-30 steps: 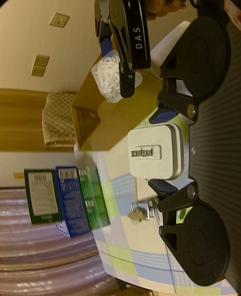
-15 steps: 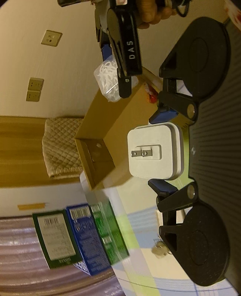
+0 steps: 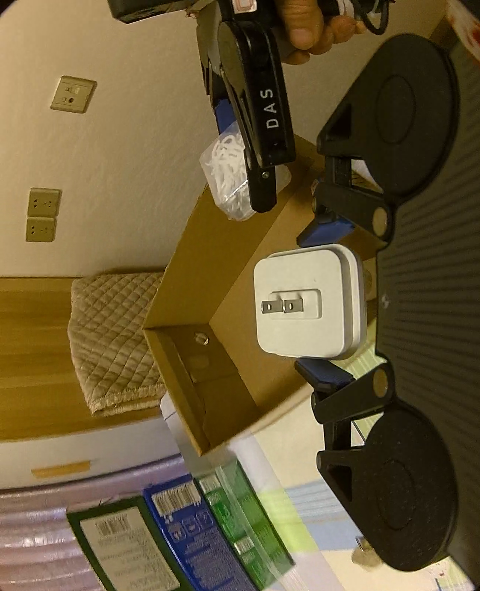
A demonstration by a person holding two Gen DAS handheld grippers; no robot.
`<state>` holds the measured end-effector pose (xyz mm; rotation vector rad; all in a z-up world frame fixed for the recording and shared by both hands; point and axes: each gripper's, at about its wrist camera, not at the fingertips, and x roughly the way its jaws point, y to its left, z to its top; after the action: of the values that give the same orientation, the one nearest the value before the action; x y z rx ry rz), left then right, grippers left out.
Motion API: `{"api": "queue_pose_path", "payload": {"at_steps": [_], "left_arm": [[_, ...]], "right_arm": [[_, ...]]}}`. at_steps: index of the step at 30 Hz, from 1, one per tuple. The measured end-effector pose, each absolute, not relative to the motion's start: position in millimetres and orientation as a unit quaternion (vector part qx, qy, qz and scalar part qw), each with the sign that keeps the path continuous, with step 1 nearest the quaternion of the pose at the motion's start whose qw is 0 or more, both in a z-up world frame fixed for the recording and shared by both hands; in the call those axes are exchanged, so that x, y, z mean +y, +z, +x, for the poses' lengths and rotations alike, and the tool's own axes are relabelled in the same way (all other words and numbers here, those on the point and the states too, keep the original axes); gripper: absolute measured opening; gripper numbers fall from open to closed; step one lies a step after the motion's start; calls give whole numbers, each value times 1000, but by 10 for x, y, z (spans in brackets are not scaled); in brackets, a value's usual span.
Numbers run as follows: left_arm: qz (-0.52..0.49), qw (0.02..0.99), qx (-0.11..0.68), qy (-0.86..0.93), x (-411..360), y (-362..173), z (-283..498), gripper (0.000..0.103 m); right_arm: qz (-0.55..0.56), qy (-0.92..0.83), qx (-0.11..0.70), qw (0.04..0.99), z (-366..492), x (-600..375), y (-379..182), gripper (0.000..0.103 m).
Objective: Organize rigid objects
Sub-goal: 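Carry floss box and plug adapter into the cardboard box and release, then open the right tool and lift it from the floss box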
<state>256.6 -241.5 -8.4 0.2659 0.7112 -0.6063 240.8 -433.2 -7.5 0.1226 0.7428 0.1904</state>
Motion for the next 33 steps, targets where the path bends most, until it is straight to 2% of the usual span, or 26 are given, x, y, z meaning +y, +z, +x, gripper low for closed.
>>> {"api": "queue_pose_path", "payload": {"at_steps": [16,33], "left_arm": [[149,881,341,-292,-2552,-309,2915,61],[118,904,321,-257,-2193,-82,2797,61]], "right_arm": [[79,95,361,924,2579,-4360,-171,82],[69,97,363,924,2524,-4202,-177,82]]}}
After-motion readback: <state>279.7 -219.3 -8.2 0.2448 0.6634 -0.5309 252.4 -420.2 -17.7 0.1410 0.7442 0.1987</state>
